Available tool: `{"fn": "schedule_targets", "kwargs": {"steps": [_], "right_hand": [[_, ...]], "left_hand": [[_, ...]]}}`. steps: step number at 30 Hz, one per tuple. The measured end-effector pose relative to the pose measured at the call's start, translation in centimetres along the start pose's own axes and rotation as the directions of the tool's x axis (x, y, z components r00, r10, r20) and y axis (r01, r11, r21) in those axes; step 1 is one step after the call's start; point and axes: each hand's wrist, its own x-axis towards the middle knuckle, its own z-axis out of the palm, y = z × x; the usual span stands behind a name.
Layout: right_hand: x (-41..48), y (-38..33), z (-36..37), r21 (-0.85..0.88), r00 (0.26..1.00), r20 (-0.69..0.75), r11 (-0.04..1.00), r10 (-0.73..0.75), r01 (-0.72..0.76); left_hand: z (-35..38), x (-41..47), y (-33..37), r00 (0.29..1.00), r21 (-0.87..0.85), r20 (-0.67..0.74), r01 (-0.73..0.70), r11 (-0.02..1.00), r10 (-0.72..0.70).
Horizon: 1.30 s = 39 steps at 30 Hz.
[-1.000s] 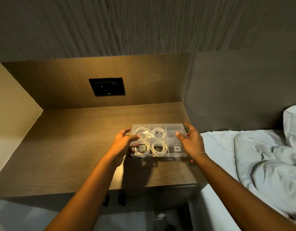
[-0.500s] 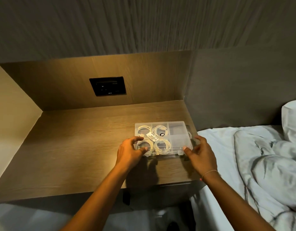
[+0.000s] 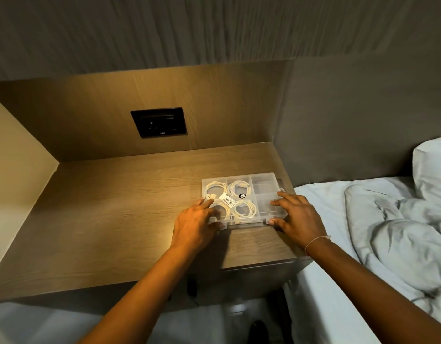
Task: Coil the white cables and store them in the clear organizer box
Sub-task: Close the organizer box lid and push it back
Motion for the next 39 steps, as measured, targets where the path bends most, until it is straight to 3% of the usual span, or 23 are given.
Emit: {"fn": "schedule_targets", "kwargs": {"steps": [4,17,26,30,39], "right_hand": [[0.4,0.1,0.0,-0.052,1.0,0.011,0.998,-0.019,0.019],[0.7,0.6,-0.3,-0.163,0.994,0.065,0.982,-0.089,0.098],[2.4,0.6,-1.3,-0.221,0.971,0.153,0.951,-0.183,0.214],[2.7,0.9,-1.0,-0.118,0.944,0.24,0.959,-0.224,0.258],[2.7,1.6,-0.5,-0.105,0.947,0.22,0.96,-0.233,0.26]], "left_hand": [[0.2,0.2,-0.5,0.997,0.092,0.002,-0.073,0.993,0.073],[1.8,-0.7,-1.3,0.985,0.169,-0.061,-0.15,0.974,0.162],[1.0,0.8,-1.4,0.968,0.113,-0.016,-0.247,0.962,0.25],[1.2,1.2,-1.9,0.967,0.162,0.084,-0.253,0.954,0.242],[1.7,1.3,-2.9,0.966,0.143,0.073,-0.257,0.956,0.248]]}}
